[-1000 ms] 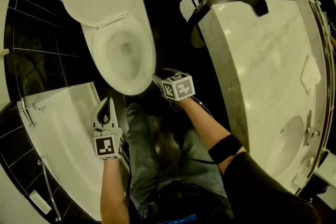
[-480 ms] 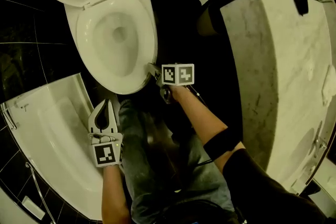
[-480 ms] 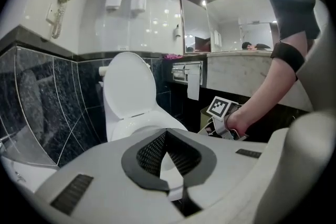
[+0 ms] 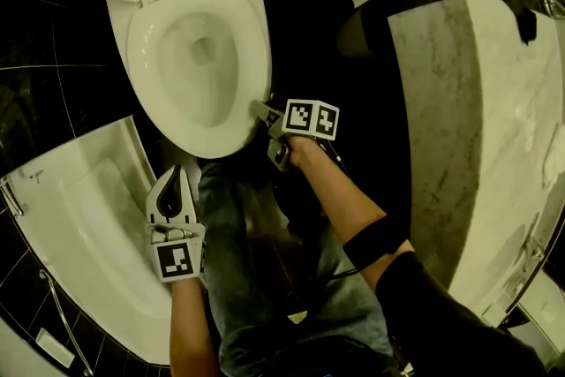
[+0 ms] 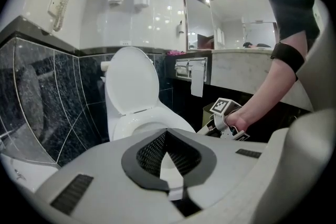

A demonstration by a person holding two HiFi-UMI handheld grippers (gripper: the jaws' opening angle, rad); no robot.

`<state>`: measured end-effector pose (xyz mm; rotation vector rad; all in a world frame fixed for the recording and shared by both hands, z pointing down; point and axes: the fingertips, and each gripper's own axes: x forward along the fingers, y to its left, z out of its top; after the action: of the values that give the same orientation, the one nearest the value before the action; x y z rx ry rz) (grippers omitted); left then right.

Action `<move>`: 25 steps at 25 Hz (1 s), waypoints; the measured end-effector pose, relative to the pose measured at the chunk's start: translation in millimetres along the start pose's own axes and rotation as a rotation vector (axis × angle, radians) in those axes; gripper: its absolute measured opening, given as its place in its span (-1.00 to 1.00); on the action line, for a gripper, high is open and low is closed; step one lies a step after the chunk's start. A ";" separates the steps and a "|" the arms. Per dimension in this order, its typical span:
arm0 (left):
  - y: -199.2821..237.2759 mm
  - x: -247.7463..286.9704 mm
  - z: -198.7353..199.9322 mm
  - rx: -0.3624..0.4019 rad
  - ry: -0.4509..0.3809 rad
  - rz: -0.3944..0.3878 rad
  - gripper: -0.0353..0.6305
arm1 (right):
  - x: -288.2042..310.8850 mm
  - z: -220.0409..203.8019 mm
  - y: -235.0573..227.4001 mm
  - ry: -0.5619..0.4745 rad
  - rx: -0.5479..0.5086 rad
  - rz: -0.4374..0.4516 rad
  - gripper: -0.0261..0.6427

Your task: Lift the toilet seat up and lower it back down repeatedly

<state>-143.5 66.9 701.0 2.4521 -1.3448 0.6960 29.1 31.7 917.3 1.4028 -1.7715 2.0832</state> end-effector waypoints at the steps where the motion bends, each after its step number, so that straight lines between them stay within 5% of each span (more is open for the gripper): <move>1: 1.2 1.0 -1.3 0.000 0.004 -0.002 -0.93 | -0.2 0.4 0.9 0.001 0.001 -0.005 -0.34; 5: 4.5 4.5 -6.0 -0.013 0.013 -0.004 -0.93 | -1.4 2.0 6.1 -0.004 0.009 -0.014 -0.52; 25: -5.0 6.5 -28.3 -0.028 0.056 -0.030 -0.93 | -11.8 4.1 16.1 0.007 0.079 0.001 -0.55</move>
<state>-144.3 77.3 728.5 2.4072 -1.2865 0.7280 29.2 28.7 897.2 1.4124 -1.7050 2.1784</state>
